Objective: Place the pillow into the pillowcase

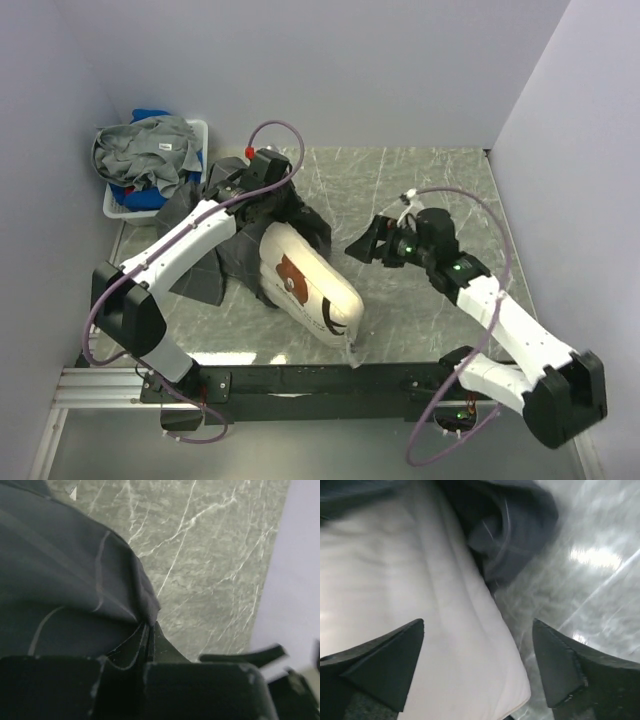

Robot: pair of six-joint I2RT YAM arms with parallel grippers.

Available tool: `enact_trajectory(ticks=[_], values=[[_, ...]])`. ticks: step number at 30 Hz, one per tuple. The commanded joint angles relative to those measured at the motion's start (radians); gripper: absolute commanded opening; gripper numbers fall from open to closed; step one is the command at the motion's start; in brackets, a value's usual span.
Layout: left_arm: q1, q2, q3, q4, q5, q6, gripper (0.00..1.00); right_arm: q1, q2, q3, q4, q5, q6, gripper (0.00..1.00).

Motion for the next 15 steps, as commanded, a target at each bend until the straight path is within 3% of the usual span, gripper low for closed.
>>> enact_trajectory(ticks=[1, 6, 9, 15], values=[[0.005, -0.008, 0.015, 0.107, -0.036, -0.005, 0.01, -0.014, -0.166, 0.088, 0.006, 0.038, -0.099, 0.98], [0.005, 0.031, 0.035, 0.117, -0.010, 0.025, 0.01, -0.023, -0.416, -0.031, 0.081, 0.200, -0.099, 1.00], [0.005, 0.047, 0.040, 0.117, -0.003, 0.033, 0.01, -0.030, -0.588, -0.117, 0.146, 0.220, -0.066, 1.00], [0.005, 0.044, 0.026, 0.137, -0.001, 0.039, 0.01, -0.027, -0.730, -0.179, 0.140, 0.063, -0.131, 1.00]])
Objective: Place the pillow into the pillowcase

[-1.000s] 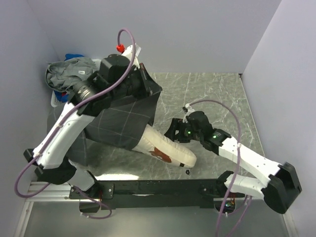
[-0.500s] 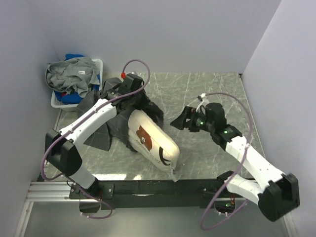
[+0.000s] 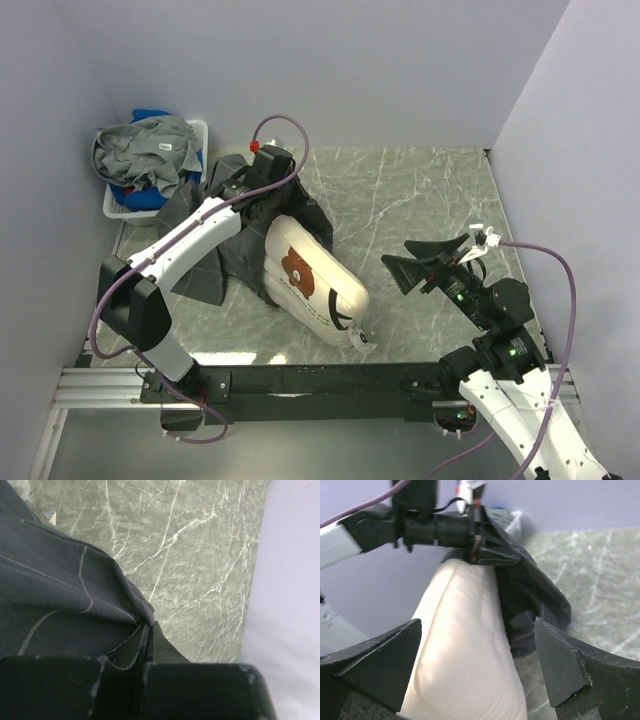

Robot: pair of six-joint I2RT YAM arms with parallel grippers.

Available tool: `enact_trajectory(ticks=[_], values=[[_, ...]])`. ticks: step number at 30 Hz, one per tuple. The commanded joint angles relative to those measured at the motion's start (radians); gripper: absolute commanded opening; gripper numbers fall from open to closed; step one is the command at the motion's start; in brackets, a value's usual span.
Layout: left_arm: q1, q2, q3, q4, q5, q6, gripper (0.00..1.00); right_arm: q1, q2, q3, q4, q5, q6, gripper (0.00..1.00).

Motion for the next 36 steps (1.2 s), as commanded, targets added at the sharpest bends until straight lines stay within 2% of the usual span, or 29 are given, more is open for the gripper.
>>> enact_trajectory(ticks=[1, 5, 8, 15, 25, 28, 36], values=[[0.004, 0.004, 0.022, 0.023, 0.004, 0.035, 0.01, -0.003, -0.050, -0.086, 0.055, -0.110, -0.045, 1.00], [0.004, 0.029, 0.047, 0.016, 0.005, 0.044, 0.01, 0.011, -0.167, -0.160, 0.113, -0.183, -0.029, 1.00], [0.004, 0.053, 0.064, 0.017, 0.008, 0.048, 0.01, 0.017, -0.182, -0.161, 0.092, -0.213, -0.055, 1.00], [0.004, 0.133, 0.116, 0.016, 0.008, 0.054, 0.01, 0.036, -0.133, -0.190, 0.118, -0.244, -0.063, 1.00], [0.002, 0.161, 0.123, 0.032, 0.012, 0.051, 0.01, 0.069, -0.077, -0.250, 0.165, -0.230, -0.072, 1.00], [0.002, 0.170, 0.131, 0.031, 0.010, 0.051, 0.01, 0.109, -0.049, -0.270, 0.201, -0.217, -0.061, 1.00], [0.002, 0.210, 0.131, 0.032, -0.004, 0.056, 0.01, 0.325, -0.038, -0.227, 0.230, -0.112, -0.055, 1.00]])
